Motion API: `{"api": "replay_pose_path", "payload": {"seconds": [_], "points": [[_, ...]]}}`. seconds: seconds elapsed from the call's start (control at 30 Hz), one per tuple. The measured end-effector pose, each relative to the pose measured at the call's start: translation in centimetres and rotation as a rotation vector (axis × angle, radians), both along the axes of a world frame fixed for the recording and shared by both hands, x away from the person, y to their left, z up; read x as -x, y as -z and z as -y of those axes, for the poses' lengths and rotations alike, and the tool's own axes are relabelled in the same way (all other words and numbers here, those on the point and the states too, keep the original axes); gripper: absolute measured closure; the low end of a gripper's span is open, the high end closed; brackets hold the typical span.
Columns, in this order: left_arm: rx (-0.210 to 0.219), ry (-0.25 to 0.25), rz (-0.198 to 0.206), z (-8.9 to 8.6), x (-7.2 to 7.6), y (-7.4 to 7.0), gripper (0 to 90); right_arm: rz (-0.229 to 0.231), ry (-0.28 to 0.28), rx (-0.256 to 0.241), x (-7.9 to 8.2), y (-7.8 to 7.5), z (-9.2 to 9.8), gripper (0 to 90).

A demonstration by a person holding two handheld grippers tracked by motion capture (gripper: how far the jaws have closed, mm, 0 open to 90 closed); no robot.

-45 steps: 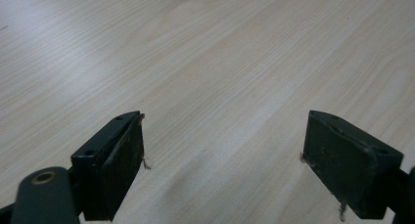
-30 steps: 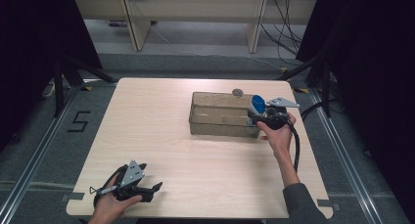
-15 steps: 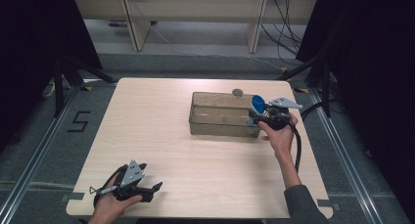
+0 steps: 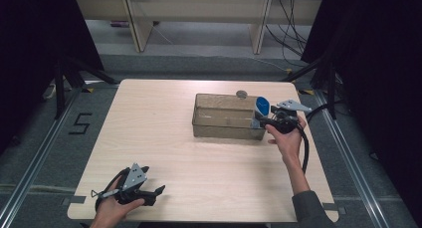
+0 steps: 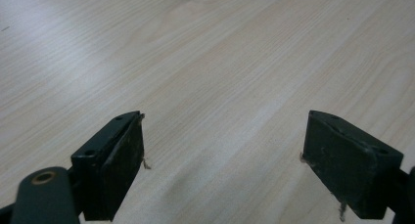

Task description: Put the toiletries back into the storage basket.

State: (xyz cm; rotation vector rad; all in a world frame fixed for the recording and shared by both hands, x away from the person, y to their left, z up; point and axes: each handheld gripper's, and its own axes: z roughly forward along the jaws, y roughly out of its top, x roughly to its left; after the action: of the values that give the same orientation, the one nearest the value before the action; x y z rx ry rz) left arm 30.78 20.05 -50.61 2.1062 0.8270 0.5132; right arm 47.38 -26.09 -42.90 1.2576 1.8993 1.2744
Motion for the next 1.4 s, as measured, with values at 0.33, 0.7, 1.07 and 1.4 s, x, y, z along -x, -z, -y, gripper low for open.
{"api": "replay_pose_path", "payload": {"seconds": [0.33, 0.7, 1.07, 1.4], "points": [[0.009, -0.008, -0.003, 0.0, 0.0, 0.1, 15.1, 0.004, -0.012, -0.005, 0.4, -0.4, 0.0, 29.8], [-0.005, -0.006, -0.001, -0.1, 0.0, 0.0, 15.1, 0.008, -0.012, -0.018, 1.1, -0.6, 0.2, 29.1], [0.004, -0.006, -0.003, 0.0, 0.1, 0.0, 15.1, 0.028, -0.014, -0.005, 2.0, -0.4, 0.6, 29.2], [-0.005, -0.012, 0.000, 0.0, 0.1, -0.1, 15.1, 0.026, -0.015, -0.005, 2.6, -0.6, 0.8, 29.1]]}}
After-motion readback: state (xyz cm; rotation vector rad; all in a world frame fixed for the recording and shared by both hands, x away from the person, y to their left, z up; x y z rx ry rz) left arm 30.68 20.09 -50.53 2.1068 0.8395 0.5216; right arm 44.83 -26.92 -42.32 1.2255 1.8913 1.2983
